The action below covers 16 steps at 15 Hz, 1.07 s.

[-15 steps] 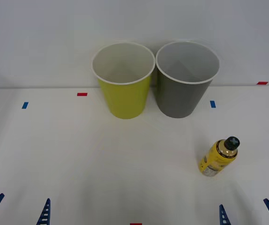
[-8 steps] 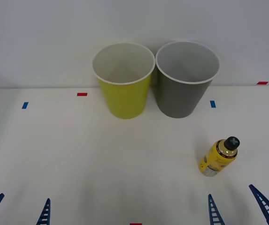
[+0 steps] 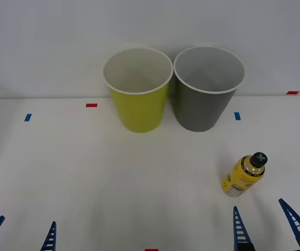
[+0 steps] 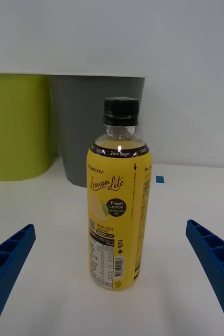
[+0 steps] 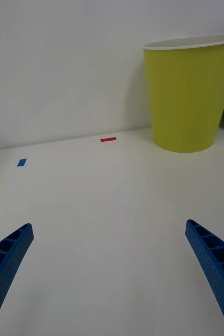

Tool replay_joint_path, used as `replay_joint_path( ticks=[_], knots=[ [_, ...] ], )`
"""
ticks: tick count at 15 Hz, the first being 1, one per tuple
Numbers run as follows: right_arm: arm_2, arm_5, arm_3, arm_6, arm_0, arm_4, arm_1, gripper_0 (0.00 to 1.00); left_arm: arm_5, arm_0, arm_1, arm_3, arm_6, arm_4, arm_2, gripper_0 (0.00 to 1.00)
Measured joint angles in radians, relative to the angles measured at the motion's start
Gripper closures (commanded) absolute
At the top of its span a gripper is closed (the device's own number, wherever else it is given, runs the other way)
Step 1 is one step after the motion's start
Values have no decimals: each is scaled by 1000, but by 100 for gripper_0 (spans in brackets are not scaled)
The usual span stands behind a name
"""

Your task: Put cans in the gray bin and PET bottles in the light green bin.

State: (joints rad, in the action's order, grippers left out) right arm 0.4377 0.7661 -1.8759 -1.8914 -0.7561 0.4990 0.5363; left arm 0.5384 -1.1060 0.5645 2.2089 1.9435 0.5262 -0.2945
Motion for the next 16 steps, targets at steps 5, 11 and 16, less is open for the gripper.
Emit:
replay_joint_path(
  ticks=[5, 11, 16],
  knots=[
    [-15, -25, 64, -23, 88, 8, -70, 0, 0, 0, 0, 0, 0, 0, 0, 0],
    [-44, -71, 69, -48, 165, 35, -87, 0, 0, 0, 0, 0, 0, 0, 0, 0],
    [-84, -156, 69, -62, 219, 54, -114, 0, 0, 0, 0, 0, 0, 0, 0, 0]
  ],
)
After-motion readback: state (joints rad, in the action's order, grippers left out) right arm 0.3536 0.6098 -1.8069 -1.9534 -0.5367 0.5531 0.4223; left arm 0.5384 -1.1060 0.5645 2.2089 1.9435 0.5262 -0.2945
